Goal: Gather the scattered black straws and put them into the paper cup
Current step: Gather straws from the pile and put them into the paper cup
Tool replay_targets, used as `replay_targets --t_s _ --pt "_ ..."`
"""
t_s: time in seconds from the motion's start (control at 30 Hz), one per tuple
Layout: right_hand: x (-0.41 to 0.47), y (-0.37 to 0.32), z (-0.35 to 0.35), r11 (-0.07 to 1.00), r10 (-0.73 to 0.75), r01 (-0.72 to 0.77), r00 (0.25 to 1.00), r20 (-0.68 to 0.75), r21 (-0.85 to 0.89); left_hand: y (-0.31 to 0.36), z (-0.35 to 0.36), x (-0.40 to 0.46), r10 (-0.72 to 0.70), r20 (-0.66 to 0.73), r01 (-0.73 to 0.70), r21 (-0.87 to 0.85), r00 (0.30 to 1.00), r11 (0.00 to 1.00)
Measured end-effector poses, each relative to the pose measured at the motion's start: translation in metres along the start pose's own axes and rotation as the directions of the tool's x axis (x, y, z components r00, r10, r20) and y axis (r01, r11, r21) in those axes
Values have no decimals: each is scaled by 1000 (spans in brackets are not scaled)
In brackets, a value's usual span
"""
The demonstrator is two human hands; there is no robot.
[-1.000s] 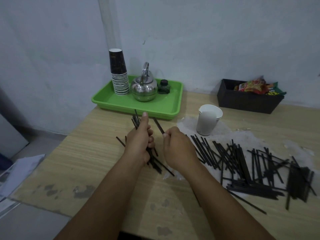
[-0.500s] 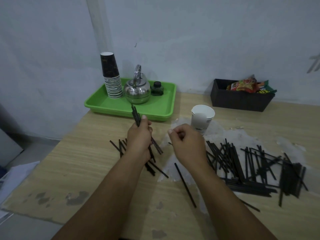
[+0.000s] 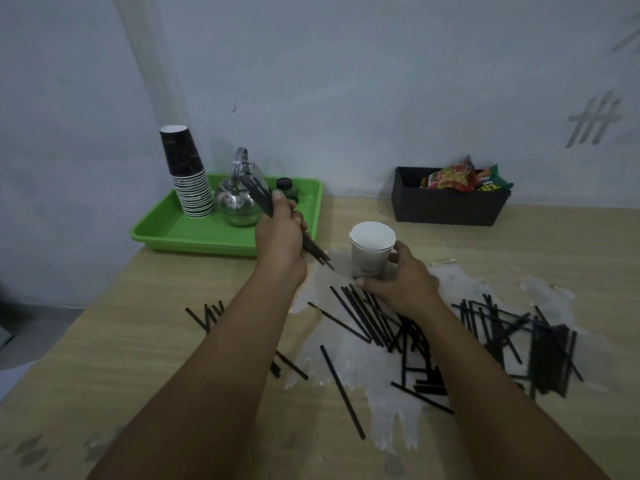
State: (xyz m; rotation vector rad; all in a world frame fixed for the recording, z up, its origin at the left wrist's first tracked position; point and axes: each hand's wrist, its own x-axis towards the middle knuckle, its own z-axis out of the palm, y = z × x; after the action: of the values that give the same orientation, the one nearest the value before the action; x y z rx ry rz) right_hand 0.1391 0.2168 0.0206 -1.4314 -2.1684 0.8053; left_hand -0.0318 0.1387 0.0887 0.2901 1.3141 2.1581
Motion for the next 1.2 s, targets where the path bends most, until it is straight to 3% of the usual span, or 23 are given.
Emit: replay_targets --t_s 0.1,0.3,0.57,0.73,1.0,1.2 --pt "3 0 7 993 -88 92 995 -41 80 -2 26 6 8 45 -7 -28 999 1000" --pt "4 4 16 985 -172 173 979 -109 1 -6 63 18 10 113 -3 -62 994 998" --pt "6 8 16 975 -218 222 965 -147 11 -38 68 21 115 286 -188 243 951 952" --pt "6 8 16 971 -229 237 961 -154 34 -56 52 18 69 378 -215 361 923 907" --pt "6 9 18 969 -241 247 958 -156 23 -63 39 14 9 463 -203 370 886 907" --pt "7 10 19 967 -250 256 956 -153 17 -52 44 15 81 499 -228 240 863 944"
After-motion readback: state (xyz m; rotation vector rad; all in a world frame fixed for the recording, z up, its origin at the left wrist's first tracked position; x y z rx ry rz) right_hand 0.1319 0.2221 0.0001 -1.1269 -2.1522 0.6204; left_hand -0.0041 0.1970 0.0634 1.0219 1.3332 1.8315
